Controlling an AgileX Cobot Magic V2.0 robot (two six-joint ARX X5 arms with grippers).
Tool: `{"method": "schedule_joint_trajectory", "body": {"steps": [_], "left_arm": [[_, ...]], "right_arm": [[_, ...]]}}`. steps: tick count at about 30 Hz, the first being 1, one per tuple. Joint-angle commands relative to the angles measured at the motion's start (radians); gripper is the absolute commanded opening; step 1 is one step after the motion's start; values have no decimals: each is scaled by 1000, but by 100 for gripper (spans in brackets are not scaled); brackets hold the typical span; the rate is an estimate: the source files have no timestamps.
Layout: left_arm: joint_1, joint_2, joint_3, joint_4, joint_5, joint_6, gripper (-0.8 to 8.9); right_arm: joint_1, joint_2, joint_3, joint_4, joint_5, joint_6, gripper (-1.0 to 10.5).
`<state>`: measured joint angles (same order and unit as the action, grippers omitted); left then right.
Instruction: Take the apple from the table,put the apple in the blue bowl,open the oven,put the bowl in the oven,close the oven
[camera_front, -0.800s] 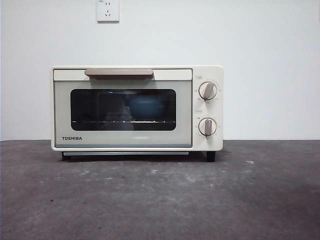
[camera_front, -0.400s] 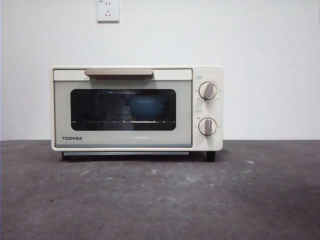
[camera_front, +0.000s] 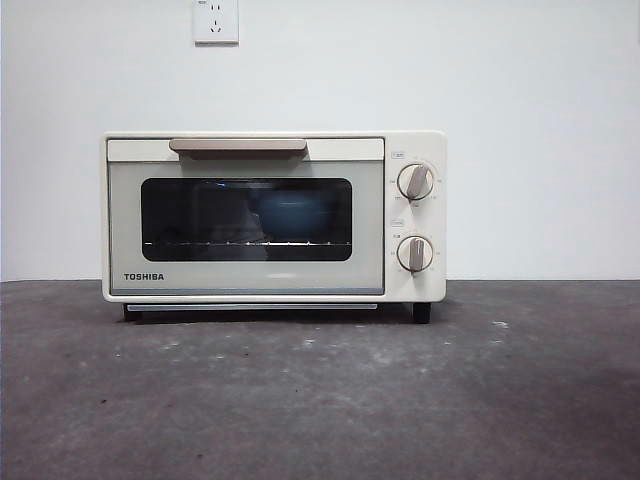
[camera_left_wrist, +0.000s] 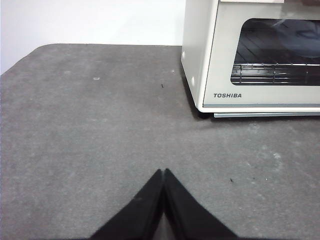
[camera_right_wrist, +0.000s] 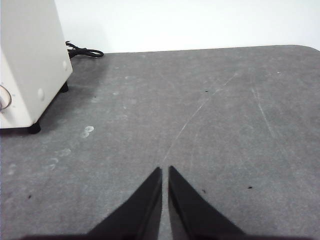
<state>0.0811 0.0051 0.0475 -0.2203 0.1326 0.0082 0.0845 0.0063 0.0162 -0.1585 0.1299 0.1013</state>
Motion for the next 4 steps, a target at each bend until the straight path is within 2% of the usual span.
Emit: {"method": "schedule_joint_trajectory", "body": {"steps": [1,4], "left_arm": [[2,-2,-13,-26,2,-5,7],[2,-2,-13,-26,2,-5,7]], "right_arm": [[0,-3,-5,0,2,-4,4],[0,-3,-5,0,2,-4,4]]}}
